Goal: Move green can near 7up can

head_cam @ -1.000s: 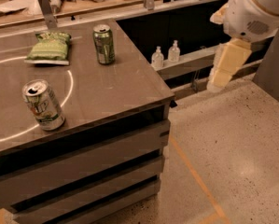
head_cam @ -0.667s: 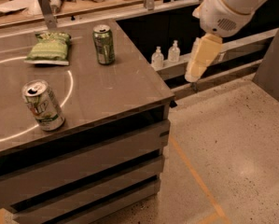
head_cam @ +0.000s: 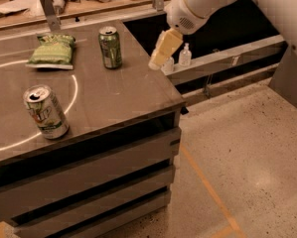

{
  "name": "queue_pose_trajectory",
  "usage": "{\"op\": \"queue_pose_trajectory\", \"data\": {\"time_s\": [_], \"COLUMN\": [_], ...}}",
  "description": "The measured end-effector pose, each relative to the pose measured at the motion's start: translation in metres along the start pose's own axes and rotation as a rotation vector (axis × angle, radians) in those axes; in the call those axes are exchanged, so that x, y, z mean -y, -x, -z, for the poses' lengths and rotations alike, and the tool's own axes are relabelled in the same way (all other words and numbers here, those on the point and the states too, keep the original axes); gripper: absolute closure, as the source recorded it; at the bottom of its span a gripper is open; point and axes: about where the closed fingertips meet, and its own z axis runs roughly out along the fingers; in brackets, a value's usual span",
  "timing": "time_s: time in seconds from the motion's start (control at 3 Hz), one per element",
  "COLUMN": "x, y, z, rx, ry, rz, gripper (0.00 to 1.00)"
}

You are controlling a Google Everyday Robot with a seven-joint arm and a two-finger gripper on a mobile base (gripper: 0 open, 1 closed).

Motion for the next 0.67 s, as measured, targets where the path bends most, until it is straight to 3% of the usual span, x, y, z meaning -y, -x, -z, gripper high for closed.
{"op": "queue_pose_trajectory", "data": {"time_s": [0.33,0.67], "x": [0.013,0.019], "y": [0.028,0.059], "z": [-0.032,-0.064], "rx": [0.083,0.196], "ry": [-0.006,0.024], "rz": [-0.023,-0.054], "gripper": [0.0,0.0]}}
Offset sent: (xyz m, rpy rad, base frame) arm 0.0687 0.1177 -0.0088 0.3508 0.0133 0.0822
